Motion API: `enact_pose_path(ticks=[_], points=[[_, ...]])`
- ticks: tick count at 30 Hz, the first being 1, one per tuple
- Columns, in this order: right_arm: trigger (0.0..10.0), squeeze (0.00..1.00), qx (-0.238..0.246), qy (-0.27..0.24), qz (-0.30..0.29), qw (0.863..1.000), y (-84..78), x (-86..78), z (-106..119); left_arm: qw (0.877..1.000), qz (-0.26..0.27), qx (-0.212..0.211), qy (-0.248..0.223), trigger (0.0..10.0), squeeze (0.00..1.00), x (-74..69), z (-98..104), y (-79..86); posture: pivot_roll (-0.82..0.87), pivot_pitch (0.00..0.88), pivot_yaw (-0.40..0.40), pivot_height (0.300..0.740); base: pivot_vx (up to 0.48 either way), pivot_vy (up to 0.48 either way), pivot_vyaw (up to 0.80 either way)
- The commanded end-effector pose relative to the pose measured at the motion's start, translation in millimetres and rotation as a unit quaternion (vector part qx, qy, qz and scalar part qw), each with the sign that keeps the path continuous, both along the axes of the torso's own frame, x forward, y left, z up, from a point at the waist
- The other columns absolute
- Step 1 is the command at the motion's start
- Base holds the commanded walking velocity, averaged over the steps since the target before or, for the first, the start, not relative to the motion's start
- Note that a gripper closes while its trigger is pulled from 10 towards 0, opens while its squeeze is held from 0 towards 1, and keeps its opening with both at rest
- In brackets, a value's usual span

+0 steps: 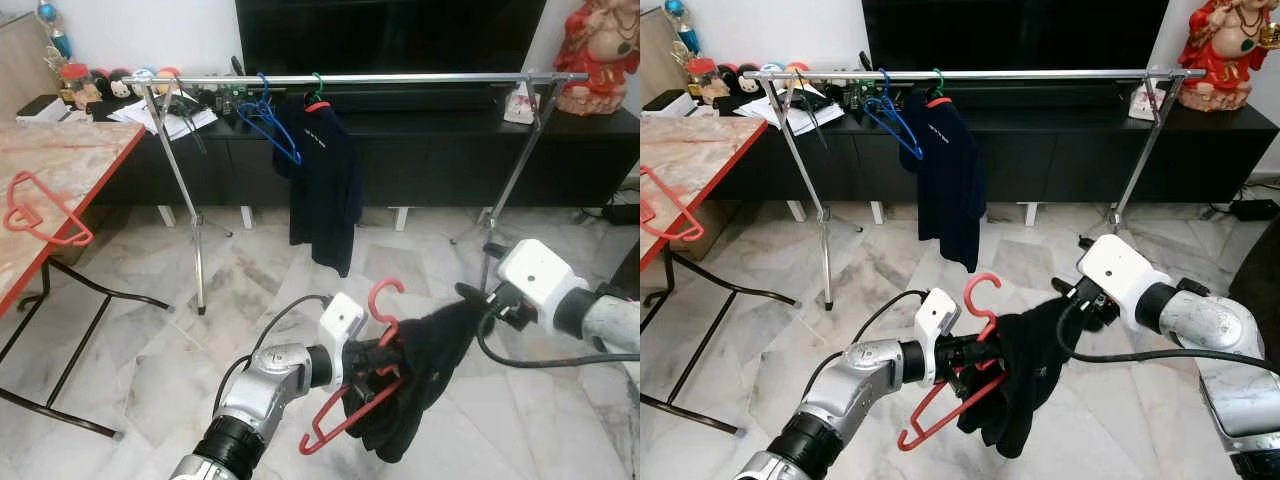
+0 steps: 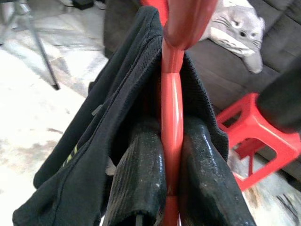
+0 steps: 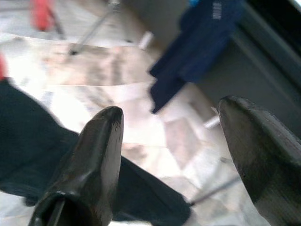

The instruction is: Hang hanger

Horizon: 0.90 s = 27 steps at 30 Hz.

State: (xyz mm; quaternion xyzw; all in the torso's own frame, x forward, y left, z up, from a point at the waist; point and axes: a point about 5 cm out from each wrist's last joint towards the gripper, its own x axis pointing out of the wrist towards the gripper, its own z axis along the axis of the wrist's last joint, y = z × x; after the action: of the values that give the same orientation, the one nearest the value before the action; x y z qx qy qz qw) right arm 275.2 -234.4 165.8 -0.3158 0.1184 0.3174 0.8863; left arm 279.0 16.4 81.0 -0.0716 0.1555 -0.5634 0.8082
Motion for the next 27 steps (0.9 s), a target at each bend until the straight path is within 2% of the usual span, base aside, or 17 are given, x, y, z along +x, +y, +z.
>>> enact_pose_path(ticks=[1,2,3,5,6,7,10,17,24,25,27], points=[[10.0,0.0,0.01,-0.001,0.023,1.0,6.6,2.2,1.3,0.999,-0.024,-0.015,-0.025,10.0,0.0,-1.3,12.0,-5.1,-0.19,0.0,0.008,0.74,0.0,0.0,0.0],[10.0,1.0,0.032,0.0,0.04,0.999,11.6,5.4,3.4,0.999,-0.036,-0.012,-0.028,10.0,0.0,-3.2,11.6,-4.8,-0.19,0.0,0.008,0.74,0.0,0.0,0.0],[10.0,1.0,0.032,0.0,0.04,0.999,11.6,5.4,3.4,0.999,-0.036,-0.012,-0.028,10.0,0.0,-3.2,11.6,-4.8,-0.19,0.0,0.008,0.74,0.0,0.0,0.0],[10.0,1.0,0.068,0.022,0.09,0.993,17.0,4.1,4.8,0.998,-0.056,-0.005,-0.03,10.0,0.0,-6.1,9.8,-2.3,-0.19,0.0,0.007,0.74,0.0,0.0,0.0],[10.0,1.0,0.068,0.022,0.09,0.993,17.0,4.1,4.8,0.998,-0.056,-0.005,-0.03,10.0,0.0,-6.1,9.8,-2.3,-0.19,0.0,0.007,0.74,0.0,0.0,0.0],[10.0,1.0,0.068,0.05,0.123,0.989,17.6,-0.2,1.0,0.997,-0.069,0.002,-0.031,10.0,0.0,-7.5,8.8,0.1,-0.19,0.0,0.005,0.74,0.0,0.0,0.0],[10.0,1.0,0.042,0.07,0.149,0.985,14.6,1.4,-6.6,0.995,-0.086,0.016,-0.037,10.0,0.0,-8.3,8.8,5.9,-0.17,0.0,0.005,0.74,0.0,0.0,0.0],[10.0,1.0,0.019,0.107,0.194,0.975,7.1,-0.3,-8.1,0.991,-0.119,0.039,-0.044,10.0,0.0,-11.4,8.7,19.8,-0.17,0.0,0.01,0.74,0.0,0.0,0.0],[10.0,1.0,-0.012,0.133,0.213,0.968,4.5,-1.6,-19.0,0.988,-0.138,0.048,-0.052,10.0,0.0,-11.6,12.1,26.6,-0.18,0.0,0.012,0.74,0.0,0.0,0.0],[10.0,0.0,-0.007,0.145,0.223,0.964,6.8,-3.7,-23.0,0.987,-0.145,0.049,-0.054,10.0,0.0,-11.6,13.6,27.8,-0.17,0.0,0.01,0.74,0.0,0.0,0.0],[10.0,0.0,0.001,0.156,0.235,0.959,10.5,-4.9,-27.4,0.986,-0.152,0.048,-0.056,10.0,0.0,-11.3,16.7,28.7,-0.17,0.0,0.008,0.74,0.0,0.0,0.0]])
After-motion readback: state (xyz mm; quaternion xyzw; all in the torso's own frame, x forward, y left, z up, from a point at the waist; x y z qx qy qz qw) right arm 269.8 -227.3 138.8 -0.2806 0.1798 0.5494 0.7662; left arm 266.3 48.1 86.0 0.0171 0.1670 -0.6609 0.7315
